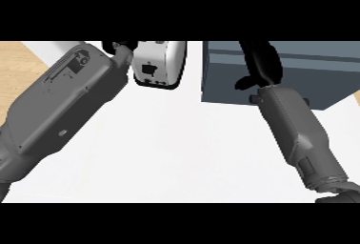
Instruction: Pick up the can, place it into the drawer and close the drawer
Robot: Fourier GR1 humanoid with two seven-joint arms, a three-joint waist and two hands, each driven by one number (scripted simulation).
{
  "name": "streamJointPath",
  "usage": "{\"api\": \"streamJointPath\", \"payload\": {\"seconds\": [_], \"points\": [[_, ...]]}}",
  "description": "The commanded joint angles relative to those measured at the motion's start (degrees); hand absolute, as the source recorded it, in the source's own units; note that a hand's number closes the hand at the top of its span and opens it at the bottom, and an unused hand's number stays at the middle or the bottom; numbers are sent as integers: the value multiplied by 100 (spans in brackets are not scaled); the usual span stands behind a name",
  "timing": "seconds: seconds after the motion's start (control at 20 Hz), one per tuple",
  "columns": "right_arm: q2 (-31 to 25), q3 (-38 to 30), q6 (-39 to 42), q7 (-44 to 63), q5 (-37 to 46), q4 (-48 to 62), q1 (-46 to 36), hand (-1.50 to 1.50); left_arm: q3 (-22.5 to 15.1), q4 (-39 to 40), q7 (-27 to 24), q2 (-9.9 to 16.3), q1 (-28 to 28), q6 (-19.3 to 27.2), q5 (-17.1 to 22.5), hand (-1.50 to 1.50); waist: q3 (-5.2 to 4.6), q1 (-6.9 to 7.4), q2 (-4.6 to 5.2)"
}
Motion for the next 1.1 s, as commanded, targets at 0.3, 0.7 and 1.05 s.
{"api": "streamJointPath", "payload": {"seconds": [0.3, 0.7, 1.05], "points": [[-190, -345, -661, 256, 82, 1187, -888, -150, -98, -558, 176, 164, 259, 57, -248, -150, 72, 191, 148], [-437, -410, -409, 570, 164, 1525, -1582, -150, -15, -843, 316, 288, 351, -3, -278, -150, 70, 266, 180], [-252, -1078, 227, -530, -681, 1673, -1679, -150, -47, -1111, 568, 404, 364, 66, -314, -150, 94, 308, 155]]}}
